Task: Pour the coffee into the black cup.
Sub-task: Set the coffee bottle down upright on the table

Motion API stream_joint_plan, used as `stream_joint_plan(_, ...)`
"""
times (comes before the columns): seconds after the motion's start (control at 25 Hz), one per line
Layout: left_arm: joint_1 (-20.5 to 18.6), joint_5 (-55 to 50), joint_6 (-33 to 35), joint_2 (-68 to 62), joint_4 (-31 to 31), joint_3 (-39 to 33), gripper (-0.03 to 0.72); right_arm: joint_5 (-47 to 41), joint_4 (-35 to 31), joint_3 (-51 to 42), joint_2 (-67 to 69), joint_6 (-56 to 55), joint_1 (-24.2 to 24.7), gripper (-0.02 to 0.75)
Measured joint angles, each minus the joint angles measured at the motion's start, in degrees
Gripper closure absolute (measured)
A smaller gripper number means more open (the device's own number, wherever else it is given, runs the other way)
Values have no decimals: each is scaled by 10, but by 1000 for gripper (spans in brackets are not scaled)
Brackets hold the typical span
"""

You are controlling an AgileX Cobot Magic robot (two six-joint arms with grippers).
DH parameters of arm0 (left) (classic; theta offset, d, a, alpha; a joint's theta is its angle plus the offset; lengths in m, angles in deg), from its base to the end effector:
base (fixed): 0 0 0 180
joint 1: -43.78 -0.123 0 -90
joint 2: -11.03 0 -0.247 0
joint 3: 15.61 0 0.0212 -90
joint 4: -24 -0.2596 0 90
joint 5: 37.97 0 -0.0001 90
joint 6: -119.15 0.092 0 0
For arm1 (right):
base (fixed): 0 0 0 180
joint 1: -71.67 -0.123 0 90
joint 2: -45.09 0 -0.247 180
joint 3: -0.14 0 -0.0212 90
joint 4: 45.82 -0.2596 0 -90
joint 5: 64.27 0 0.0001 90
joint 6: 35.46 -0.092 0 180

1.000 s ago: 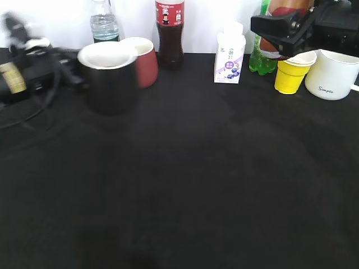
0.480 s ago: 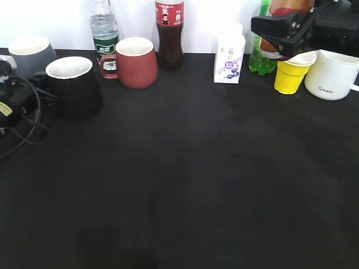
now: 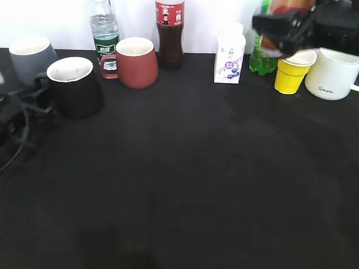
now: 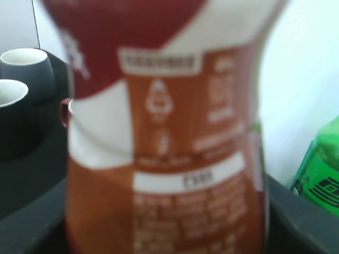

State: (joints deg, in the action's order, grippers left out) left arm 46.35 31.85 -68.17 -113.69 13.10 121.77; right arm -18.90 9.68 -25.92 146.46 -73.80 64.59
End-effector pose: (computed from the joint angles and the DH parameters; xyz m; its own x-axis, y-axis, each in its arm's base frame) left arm 0.3069 -0.0301 0.0649 -0.1499 -0.0537 -0.9872 0.2110 0.9738 -0.0850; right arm 0.3324 0.0956 0.2143 -0.0441 -0.1090 -0.9931 -0.6879 0.7241 -0.0490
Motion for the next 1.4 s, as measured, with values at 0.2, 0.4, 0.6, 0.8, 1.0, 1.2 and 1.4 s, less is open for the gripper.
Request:
stream_joint_plan(0.2, 1, -6, -2, 140, -73, -94, 369, -58, -97, 0, 44, 10, 0, 211)
stream_joint_plan(0.4, 2, -12, -15, 222, -136, -97, 369, -61, -141, 0, 146, 13, 0, 211)
stream_joint_plan(0.6, 4, -14, -34, 222, -159, -97, 369, 18, -173, 0, 193, 155, 0, 211)
stream_joint_plan(0.8, 18, -14, -34, 222, -164, -97, 369, 35, -195, 0, 211, 178, 0, 211)
stream_joint_plan(1.0, 18, -14, -34, 222, -164, -97, 369, 112, -230, 0, 267, 245, 0, 211)
stream_joint_plan(1.2, 18, -13, -34, 222, -165, -97, 369, 142, -236, 2, 293, 257, 0, 211)
stream_joint_plan(1.4, 18, -13, -34, 222, -165, -97, 369, 143, -227, 2, 294, 230, 0, 141)
